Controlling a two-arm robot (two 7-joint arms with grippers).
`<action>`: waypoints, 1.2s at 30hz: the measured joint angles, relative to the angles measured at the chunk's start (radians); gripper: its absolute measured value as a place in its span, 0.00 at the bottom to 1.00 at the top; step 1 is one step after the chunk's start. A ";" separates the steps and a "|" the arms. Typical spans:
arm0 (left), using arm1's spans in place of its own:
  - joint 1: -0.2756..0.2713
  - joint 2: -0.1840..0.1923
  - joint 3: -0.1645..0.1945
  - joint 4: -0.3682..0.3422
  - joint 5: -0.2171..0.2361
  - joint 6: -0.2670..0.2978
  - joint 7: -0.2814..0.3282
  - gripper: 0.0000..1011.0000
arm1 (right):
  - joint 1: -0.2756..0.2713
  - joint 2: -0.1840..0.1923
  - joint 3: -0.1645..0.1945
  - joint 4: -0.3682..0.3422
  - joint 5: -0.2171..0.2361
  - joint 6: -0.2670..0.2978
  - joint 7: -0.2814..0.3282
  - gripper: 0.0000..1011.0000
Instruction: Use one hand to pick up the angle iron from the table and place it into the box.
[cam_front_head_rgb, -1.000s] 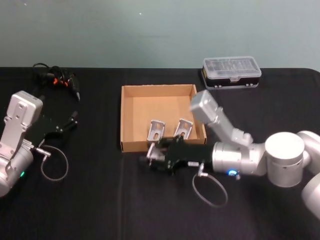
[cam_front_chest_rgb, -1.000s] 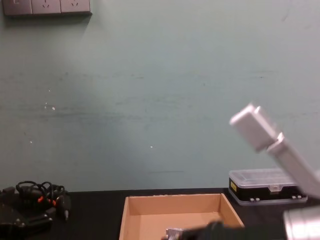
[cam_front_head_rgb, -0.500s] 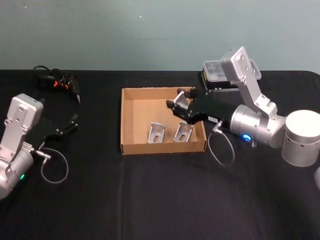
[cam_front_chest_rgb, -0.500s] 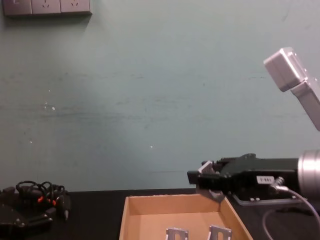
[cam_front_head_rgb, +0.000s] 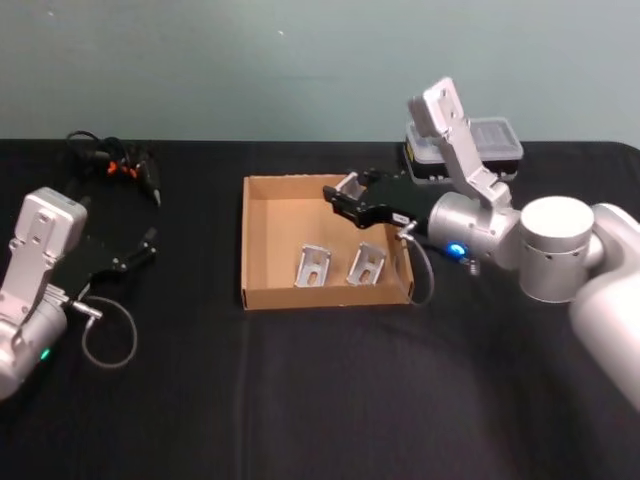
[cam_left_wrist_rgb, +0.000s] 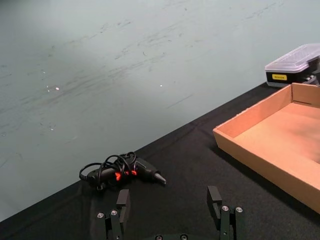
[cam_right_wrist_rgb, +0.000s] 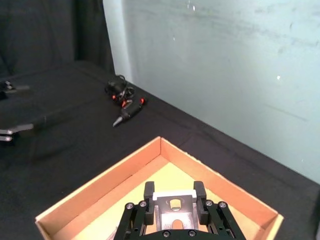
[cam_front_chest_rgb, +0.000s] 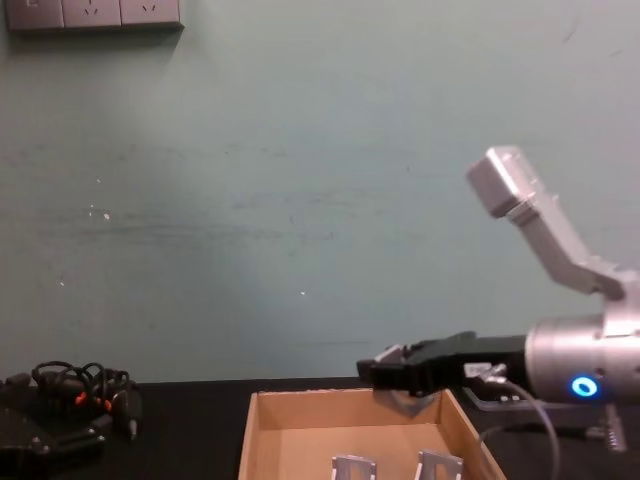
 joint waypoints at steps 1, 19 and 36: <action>0.000 0.000 0.000 0.000 0.000 0.000 0.000 1.00 | 0.009 -0.009 -0.002 0.019 -0.003 0.000 0.002 0.47; 0.000 0.000 0.000 0.000 0.000 0.000 0.000 1.00 | 0.107 -0.096 -0.031 0.210 -0.081 0.033 0.041 0.47; 0.000 0.000 0.000 0.000 0.000 0.000 0.000 1.00 | 0.108 -0.113 -0.012 0.235 -0.121 0.043 0.056 0.51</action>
